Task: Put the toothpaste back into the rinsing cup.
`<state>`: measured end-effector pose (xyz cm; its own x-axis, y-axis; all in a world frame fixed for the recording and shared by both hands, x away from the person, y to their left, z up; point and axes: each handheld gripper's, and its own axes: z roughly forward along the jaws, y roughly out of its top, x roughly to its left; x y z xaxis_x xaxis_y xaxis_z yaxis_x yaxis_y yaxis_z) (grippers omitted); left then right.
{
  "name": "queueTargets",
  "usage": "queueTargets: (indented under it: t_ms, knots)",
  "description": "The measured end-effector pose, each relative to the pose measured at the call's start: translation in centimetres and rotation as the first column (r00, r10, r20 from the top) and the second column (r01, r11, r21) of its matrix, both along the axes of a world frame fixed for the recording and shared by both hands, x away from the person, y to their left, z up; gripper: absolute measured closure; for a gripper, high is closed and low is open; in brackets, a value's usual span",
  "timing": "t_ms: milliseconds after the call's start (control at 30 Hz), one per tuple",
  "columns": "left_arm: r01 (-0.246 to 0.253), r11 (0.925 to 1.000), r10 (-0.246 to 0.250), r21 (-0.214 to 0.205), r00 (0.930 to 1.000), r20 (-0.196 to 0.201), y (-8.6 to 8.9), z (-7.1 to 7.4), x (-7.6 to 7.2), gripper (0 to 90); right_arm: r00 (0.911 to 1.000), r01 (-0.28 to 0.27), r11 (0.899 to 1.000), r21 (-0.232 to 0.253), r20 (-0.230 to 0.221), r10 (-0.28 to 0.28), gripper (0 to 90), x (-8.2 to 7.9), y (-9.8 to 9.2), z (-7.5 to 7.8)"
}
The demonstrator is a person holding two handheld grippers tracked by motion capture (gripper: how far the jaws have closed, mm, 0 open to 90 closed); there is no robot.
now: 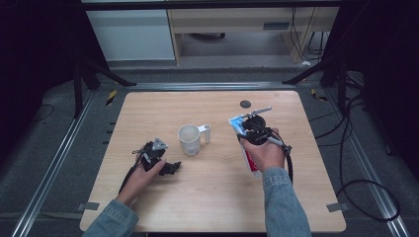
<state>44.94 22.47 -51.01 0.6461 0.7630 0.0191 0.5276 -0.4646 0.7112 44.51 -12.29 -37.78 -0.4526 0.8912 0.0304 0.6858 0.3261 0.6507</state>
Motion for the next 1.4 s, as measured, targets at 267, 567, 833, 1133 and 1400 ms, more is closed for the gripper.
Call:
queueTargets:
  t_ms: [267,567,833,1133,1400]
  knots:
    - [-0.001,1.0000,0.001,0.000,1.0000,0.000,0.0,0.0,0.0,0.0,0.9972,0.015,1.000,0.017,0.073,-0.016,72.9,0.1,0.1,0.5]
    - [-0.001,1.0000,0.001,0.000,1.0000,0.001,0.0,0.0,0.0,0.0,0.9901,0.029,0.999,0.041,0.136,-0.034,72.8,0.6,0.8,0.8]
    - [-0.001,1.0000,0.001,0.000,1.0000,0.001,0.0,0.0,0.0,0.0,0.9817,0.027,0.998,0.054,0.187,-0.037,72.7,0.8,1.2,0.8]
    - [-0.001,1.0000,0.001,0.000,1.0000,0.001,0.0,0.0,0.0,0.0,0.9690,0.028,0.996,0.089,0.242,-0.049,72.7,0.9,1.9,0.9]
    - [0.000,1.0000,0.000,0.000,1.0000,0.001,0.0,0.0,0.0,0.0,0.9611,0.016,0.995,0.103,0.273,-0.044,72.6,0.9,2.8,1.2]
